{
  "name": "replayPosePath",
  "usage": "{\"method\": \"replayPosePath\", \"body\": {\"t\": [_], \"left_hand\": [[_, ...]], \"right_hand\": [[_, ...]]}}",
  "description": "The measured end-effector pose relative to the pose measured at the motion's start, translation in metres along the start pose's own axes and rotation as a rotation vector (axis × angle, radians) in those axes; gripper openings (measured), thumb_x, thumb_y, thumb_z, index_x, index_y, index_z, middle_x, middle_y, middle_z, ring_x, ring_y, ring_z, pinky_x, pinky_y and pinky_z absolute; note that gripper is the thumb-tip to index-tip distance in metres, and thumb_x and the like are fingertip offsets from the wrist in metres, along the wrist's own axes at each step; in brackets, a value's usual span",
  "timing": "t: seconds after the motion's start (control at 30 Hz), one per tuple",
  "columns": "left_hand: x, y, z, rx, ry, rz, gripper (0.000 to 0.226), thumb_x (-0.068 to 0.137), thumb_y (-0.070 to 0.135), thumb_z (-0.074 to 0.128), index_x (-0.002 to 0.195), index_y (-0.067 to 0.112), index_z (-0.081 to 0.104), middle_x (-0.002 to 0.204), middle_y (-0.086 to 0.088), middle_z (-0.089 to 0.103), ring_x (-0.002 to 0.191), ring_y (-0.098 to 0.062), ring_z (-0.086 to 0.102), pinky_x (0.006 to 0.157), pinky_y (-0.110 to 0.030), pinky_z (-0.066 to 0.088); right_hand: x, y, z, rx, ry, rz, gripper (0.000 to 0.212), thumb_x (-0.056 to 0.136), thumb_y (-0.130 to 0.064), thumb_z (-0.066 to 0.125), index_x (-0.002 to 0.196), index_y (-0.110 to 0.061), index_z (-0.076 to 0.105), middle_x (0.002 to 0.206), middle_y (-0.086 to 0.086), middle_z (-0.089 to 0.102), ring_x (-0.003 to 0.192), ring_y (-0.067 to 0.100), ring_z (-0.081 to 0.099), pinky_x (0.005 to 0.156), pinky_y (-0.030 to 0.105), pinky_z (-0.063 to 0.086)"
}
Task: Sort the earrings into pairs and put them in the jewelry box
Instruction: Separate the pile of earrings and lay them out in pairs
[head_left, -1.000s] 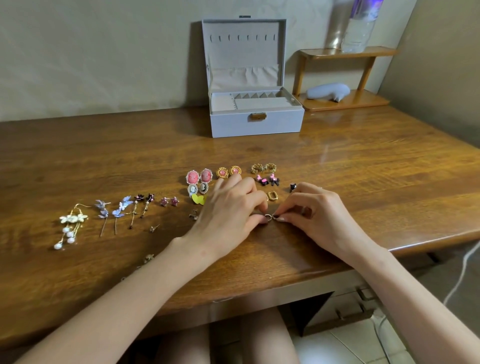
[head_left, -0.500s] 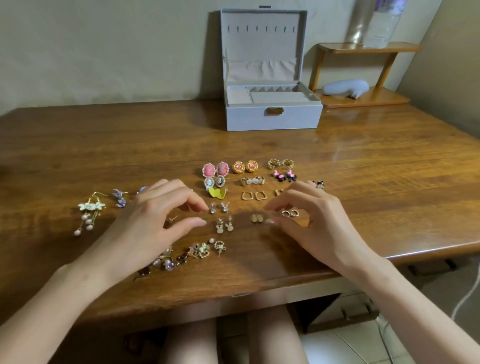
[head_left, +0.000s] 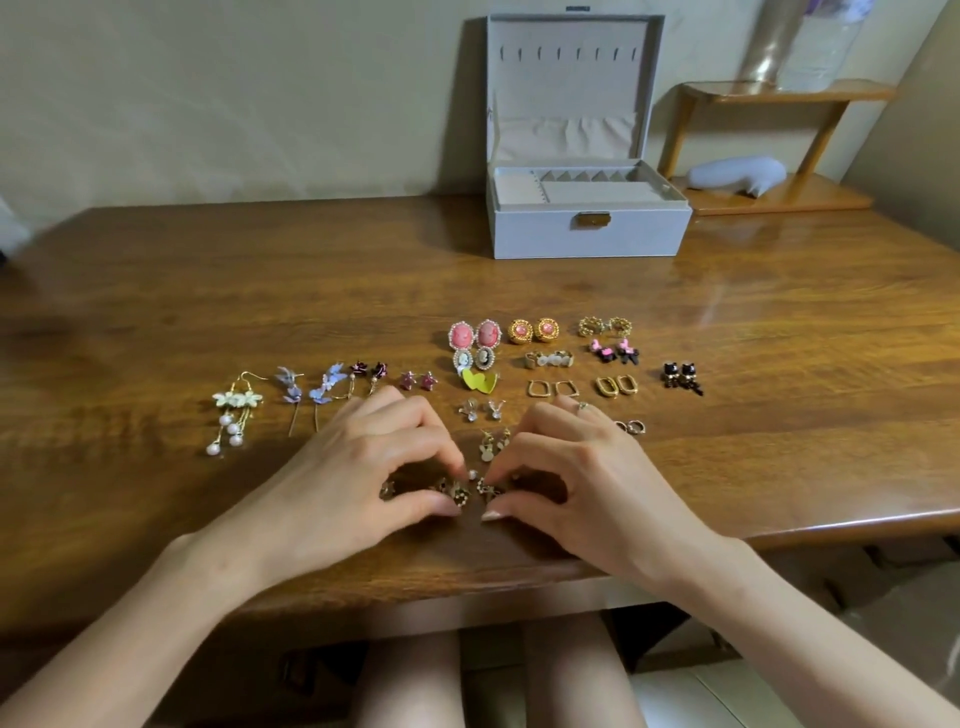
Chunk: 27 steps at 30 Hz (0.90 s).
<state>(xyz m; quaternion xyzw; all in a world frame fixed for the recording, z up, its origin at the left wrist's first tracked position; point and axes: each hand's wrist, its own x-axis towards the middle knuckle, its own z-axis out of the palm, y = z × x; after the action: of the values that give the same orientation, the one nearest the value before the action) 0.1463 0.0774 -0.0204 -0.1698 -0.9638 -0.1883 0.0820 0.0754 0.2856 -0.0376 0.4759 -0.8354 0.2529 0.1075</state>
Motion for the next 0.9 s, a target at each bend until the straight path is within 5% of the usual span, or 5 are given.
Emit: {"method": "replayPosePath", "body": {"t": [0.6,0.9], "left_hand": [[-0.005,-0.006,-0.014,0.065,0.021,-0.081,0.01,0.077,0.043,0.057,0.087,0.039,0.058,0.092,0.022,0.051,0.096,-0.001,0.045,0.095,-0.017,0.028],[0.003,-0.006,-0.012,0.083,-0.1,-0.098,0.015,0.079,0.043,0.06,0.076,0.044,0.045,0.091,0.023,0.046,0.098,0.005,0.036,0.084,-0.011,0.027]], "right_hand": [[-0.001,0.005,-0.006,0.081,-0.082,-0.001,0.011,0.079,-0.038,0.067,0.084,-0.029,0.068,0.088,-0.012,0.053,0.085,0.009,0.047,0.077,0.032,0.046],[-0.001,0.006,-0.008,0.128,-0.08,0.004,0.01,0.078,-0.037,0.07,0.083,-0.028,0.068,0.088,-0.012,0.055,0.084,0.009,0.05,0.076,0.03,0.047]]}}
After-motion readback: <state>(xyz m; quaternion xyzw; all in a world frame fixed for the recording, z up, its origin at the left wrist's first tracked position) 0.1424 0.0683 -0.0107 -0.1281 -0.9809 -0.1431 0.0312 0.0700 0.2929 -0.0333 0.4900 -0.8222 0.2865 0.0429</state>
